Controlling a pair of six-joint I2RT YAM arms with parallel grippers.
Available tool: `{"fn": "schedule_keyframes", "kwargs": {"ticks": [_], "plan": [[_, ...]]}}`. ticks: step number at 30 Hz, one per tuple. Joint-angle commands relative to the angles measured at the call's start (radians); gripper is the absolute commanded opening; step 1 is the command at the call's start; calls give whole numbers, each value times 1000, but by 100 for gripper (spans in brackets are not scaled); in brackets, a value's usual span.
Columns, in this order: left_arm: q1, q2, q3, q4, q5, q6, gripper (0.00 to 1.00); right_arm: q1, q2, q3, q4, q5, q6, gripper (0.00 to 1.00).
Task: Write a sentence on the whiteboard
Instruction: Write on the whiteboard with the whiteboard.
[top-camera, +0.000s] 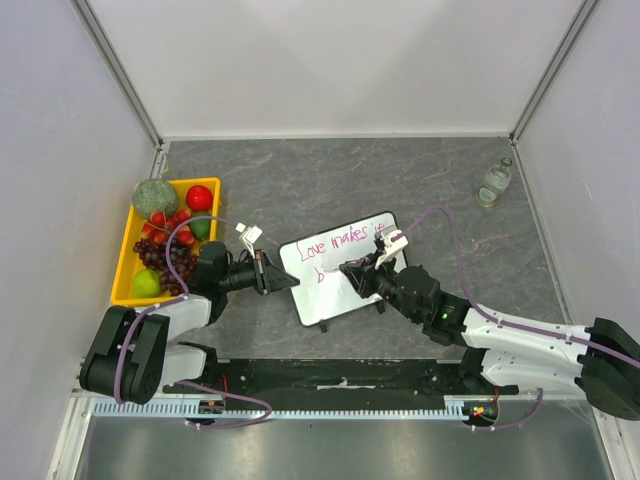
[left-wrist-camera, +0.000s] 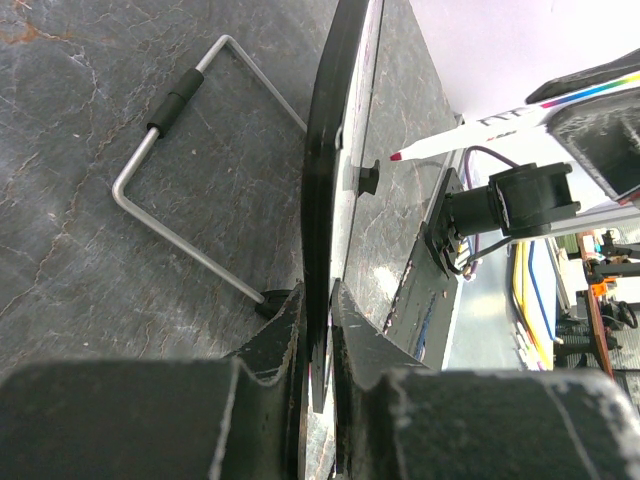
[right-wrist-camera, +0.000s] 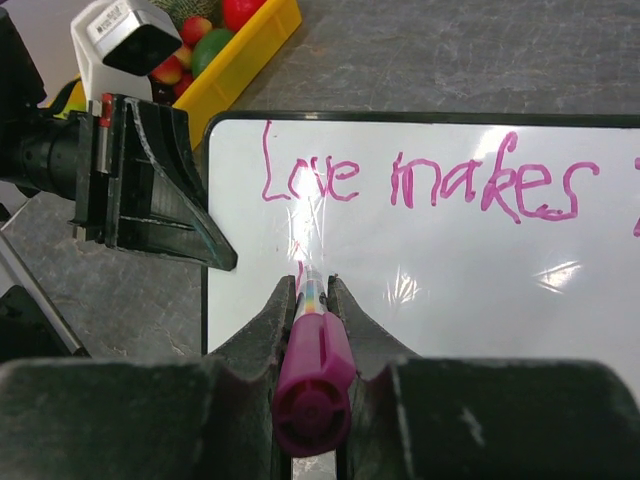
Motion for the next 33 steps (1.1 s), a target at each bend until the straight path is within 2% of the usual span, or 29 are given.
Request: {"fn": "schedule_keyframes", "kwargs": {"ticks": [1,13,33], "plan": [[0,-3,17,12,-12,29,2,-11,8,-26,34,-12,20,0],[0,-1,17,15,-12,29,2,-12,51,-38,57,-13,28,0],[0,5,18,17,-12,28,2,-55,11,-26,-39,51,5,0]]}}
